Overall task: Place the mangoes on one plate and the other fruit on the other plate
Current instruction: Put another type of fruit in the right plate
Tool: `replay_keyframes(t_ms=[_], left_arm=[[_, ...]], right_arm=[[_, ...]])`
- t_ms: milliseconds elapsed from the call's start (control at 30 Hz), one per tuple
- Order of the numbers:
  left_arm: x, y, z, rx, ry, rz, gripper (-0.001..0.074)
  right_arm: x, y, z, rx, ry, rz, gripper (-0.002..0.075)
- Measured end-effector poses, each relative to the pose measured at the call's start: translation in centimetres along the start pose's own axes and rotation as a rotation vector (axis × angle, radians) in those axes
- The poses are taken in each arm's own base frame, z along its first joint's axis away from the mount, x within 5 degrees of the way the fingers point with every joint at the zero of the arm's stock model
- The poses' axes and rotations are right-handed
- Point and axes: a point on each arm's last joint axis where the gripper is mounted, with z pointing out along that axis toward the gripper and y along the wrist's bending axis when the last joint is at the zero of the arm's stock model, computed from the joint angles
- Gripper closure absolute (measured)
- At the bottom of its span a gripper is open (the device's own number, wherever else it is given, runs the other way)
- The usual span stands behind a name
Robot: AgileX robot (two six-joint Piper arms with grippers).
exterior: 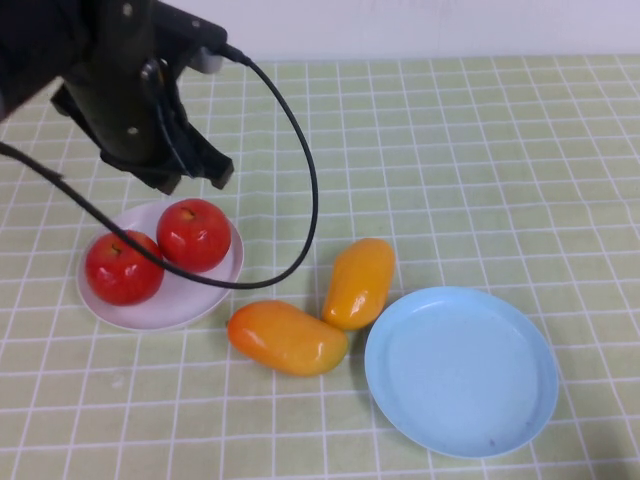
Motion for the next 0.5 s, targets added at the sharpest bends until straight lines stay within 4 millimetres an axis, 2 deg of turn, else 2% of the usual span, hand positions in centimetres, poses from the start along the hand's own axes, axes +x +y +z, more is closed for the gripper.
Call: replay_keyframes(t_ms=[100, 200, 333, 500], left_arm=[[0.6, 0.2, -1.6, 0.001, -0.030, -0.008, 0.0715], [2.1, 0.4, -3.6, -0.001, -0.101, -0.026, 0.0727], [5.5, 0.6, -6.5, 0.006, -0.221, -0.044, 0.0731], [10.6, 0.2, -7.7, 0.022, -0.329, -0.087, 0.0731]], right_arm=[[0.0, 0.0, 0.0, 0.000, 0.000, 0.000, 0.0743], [0.0, 0.0, 0.0, 0.000, 0.000, 0.000, 0.0743], [0.0, 0.0, 0.0, 0.000, 0.000, 0.000, 0.0743], [0.0, 0.0, 0.0, 0.000, 0.000, 0.000, 0.0743]])
